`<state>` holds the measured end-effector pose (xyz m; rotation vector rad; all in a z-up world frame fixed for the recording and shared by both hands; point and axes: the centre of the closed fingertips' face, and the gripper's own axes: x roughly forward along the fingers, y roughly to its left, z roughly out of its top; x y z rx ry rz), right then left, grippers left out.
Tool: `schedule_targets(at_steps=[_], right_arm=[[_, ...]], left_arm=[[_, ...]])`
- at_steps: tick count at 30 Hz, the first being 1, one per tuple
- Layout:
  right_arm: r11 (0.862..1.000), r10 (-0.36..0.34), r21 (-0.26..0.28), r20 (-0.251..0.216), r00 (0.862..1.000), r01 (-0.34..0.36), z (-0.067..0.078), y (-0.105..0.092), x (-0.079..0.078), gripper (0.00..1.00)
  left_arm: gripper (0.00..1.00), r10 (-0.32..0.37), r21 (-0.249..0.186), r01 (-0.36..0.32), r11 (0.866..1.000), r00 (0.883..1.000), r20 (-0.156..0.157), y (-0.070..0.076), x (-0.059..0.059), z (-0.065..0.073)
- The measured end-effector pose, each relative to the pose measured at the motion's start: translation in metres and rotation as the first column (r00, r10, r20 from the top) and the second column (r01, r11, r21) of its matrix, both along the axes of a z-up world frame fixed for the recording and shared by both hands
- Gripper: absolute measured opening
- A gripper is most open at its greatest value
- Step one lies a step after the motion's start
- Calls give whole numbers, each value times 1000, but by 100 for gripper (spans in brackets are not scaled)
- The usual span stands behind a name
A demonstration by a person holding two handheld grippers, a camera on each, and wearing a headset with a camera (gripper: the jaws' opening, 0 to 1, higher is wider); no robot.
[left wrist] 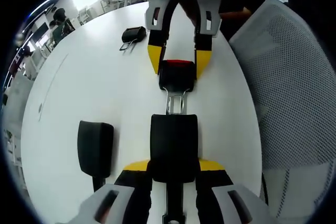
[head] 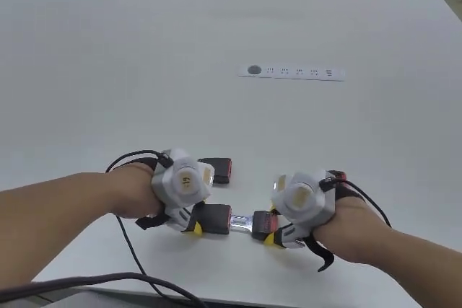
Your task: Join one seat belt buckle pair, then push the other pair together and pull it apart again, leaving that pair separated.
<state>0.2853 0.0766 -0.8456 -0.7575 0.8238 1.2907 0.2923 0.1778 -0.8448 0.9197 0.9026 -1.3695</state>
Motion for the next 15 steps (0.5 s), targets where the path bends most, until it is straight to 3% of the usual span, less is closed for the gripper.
schedule_targets(at_steps=[7, 14, 15], right_arm=[[999, 42, -29, 37, 998, -41, 2, 2, 0, 34], [1000, 5, 17, 5, 1000, -5, 0, 15, 1, 34], [1000, 11, -1, 9, 1000, -11, -2, 14, 2, 33]], left_arm=[[33, 2, 1, -2, 1000, 1000, 0, 0, 0, 0], [33, -3, 5, 3, 1000, 1000, 2, 0, 0, -1], [33, -5, 6, 5, 1000, 1000, 3, 0, 0, -1]])
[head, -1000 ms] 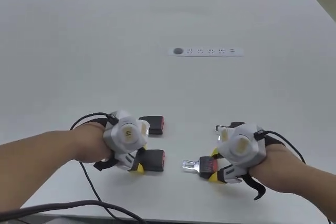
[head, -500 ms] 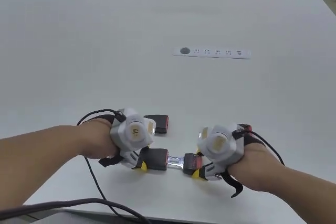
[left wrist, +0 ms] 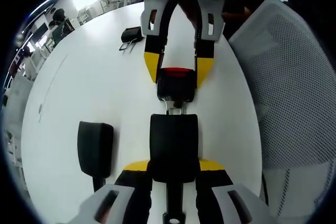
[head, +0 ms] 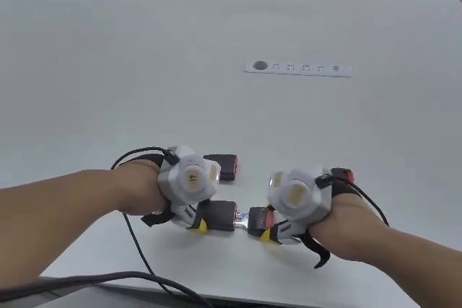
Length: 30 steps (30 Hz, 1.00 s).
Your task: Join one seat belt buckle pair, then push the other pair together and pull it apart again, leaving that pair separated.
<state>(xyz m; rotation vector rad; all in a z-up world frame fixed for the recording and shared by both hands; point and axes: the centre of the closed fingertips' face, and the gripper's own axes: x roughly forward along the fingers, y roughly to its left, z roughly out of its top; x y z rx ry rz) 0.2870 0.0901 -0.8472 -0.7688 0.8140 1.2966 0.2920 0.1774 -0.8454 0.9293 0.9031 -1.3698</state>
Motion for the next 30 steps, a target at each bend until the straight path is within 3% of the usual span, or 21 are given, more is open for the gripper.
schedule_targets(at_steps=[17, 25, 30], right_arm=[[999, -44, 24, -20, 999, 45, 3, 6, 3, 31], [996, -40, 76, -24, 999, 42, 6, 23, 2, 31], [997, -39, 59, -24, 999, 40, 6, 19, 1, 31]], left_arm=[[32, -2, -4, 2, 1000, 1000, -1, -1, 1, 0], [32, -34, 17, 34, 999, 999, 8, -2, 2, 0], [32, -29, 16, 29, 999, 1000, 6, -1, 1, 0]])
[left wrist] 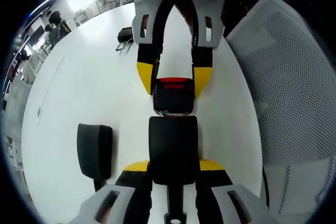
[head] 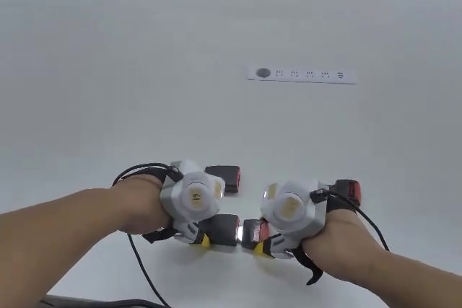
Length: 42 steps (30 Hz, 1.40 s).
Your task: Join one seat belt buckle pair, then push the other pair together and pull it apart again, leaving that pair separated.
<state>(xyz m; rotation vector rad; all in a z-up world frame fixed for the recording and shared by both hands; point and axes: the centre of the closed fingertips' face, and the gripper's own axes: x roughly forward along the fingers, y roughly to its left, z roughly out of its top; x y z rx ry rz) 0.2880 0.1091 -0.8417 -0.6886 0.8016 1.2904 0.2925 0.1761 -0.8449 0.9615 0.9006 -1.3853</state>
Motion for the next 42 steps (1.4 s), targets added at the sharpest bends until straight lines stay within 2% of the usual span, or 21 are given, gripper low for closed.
schedule_targets(at_steps=[3, 5, 7, 9, 13, 18, 20, 24, 27, 28, 29, 30, 35, 37, 40, 42], right_arm=[[1000, 17, -5, 7, 1000, -17, 0, -2, 0, 31], [998, 56, -6, 25, 998, -56, 0, -5, -1, 31], [999, 42, 7, 14, 999, -43, 0, -6, 0, 31], [999, 42, 8, 18, 999, -42, 0, -5, 0, 31], [999, 37, 12, 12, 999, -37, -1, -5, 1, 31], [999, 38, 16, 7, 999, -38, -1, -4, 1, 33], [999, 30, 18, 0, 1000, -30, -1, -4, 2, 34], [999, 34, 22, -14, 999, -34, 0, -3, 1, 35], [999, 33, 6, -16, 999, -33, 1, -2, -2, 36], [999, 32, 15, -8, 999, -32, 4, 0, -1, 38], [999, 32, 28, 0, 999, -32, 8, 3, -2, 40], [999, 29, 32, 0, 1000, -29, 11, 4, -3, 40], [997, 57, 41, 27, 998, -58, 26, 8, -5, 37], [996, 65, 50, 51, 997, -68, 33, 8, -3, 37], [997, 49, 58, 63, 997, -52, 36, 3, 5, 37], [998, 43, 49, 77, 996, -47, 36, -2, 10, 38]], left_arm=[[32, 10, -10, -10, 1000, 1000, -2, 0, 0, 1], [32, 6, -37, -6, 999, 1000, -3, 1, -1, 1], [32, 35, -78, -37, 996, 999, -20, 1, 0, 2], [32, 37, -86, -39, 996, 999, -20, 2, 0, 2], [32, 34, -74, -35, 997, 999, -14, 1, -1, 2], [33, 60, -54, -62, 997, 998, -29, 2, -1, 1], [34, 60, -43, -61, 997, 998, -23, 1, -1, 1], [34, 67, -50, -69, 996, 997, -23, 3, -2, 1], [35, 102, -39, -103, 994, 994, -27, 4, -1, 1], [36, 104, -27, -105, 994, 994, -22, 5, -1, 1], [38, 93, -20, -93, 995, 996, -3, 6, -1, 3], [40, 94, -27, -94, 995, 996, 8, 5, 1, 6], [44, 134, -97, -132, 987, 991, 11, 0, 9, 36], [45, 135, -123, -131, 984, 990, 28, -2, 15, 43], [45, 143, -127, -136, 983, 989, 49, -1, 24, 46], [46, 146, -125, -137, 983, 988, 59, 0, 31, 44]])
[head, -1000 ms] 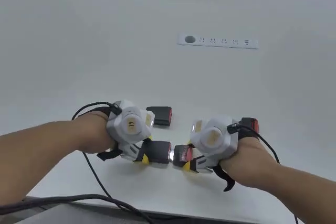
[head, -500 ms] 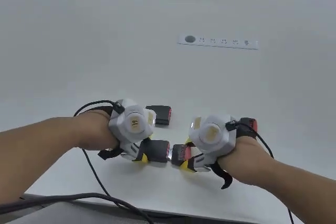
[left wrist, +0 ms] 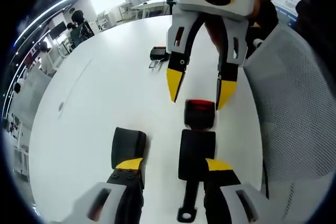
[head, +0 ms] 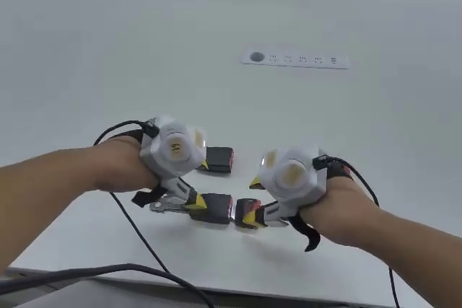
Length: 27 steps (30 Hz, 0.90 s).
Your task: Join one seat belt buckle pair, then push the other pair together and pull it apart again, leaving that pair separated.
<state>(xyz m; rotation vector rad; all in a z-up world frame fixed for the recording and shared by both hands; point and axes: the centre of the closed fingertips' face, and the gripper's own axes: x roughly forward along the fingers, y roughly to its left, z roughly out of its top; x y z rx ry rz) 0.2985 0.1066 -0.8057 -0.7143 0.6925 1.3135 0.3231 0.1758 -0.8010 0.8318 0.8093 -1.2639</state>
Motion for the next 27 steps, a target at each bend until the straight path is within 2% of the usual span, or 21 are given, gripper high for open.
schedule_targets(at_steps=[4, 6, 10, 12, 14, 16, 18, 21, 24, 25, 27], right_arm=[[1000, -3, -22, 33, 999, 4, 0, -19, 11, 39], [999, -20, -34, 43, 999, 22, 2, -33, 21, 39], [996, -79, -37, 34, 996, 80, 3, -63, 41, 39], [995, -76, -61, 60, 995, 80, 0, -78, 52, 39], [993, -91, -66, 59, 994, 94, -3, -93, 62, 39], [988, -145, -50, 37, 989, 147, -1, -107, 70, 40], [987, -148, -55, 40, 988, 150, 0, -118, 76, 42], [986, -149, -70, 55, 987, 153, 0, -134, 84, 44], [982, -155, -99, 56, 986, 160, -7, -151, 88, 44], [980, -166, -101, 37, 985, 169, -10, -154, 87, 44], [981, -162, -107, 29, 986, 164, -15, -158, 85, 45]], left_arm=[[50, -32, 34, 32, 999, 999, 15, 2, 17, -8], [52, -24, 35, 23, 999, 999, 37, 2, 30, -3], [52, 2, 23, -3, 1000, 999, 54, 0, 52, 3], [52, -5, 30, 3, 1000, 998, 69, 1, 61, 3], [52, -11, 47, 8, 999, 998, 67, 3, 67, -2], [52, -15, 60, 12, 998, 999, 51, 4, 68, -7], [52, 3, 68, -5, 998, 1000, 29, 6, 70, -12], [52, -7, 78, 6, 997, 1000, 16, 7, 72, -18], [51, -11, 82, 11, 997, 1000, 6, 6, 74, -24], [51, -17, 92, 16, 996, 1000, 5, 6, 73, -27], [51, -34, 103, 34, 994, 999, 1, 7, 72, -30]])
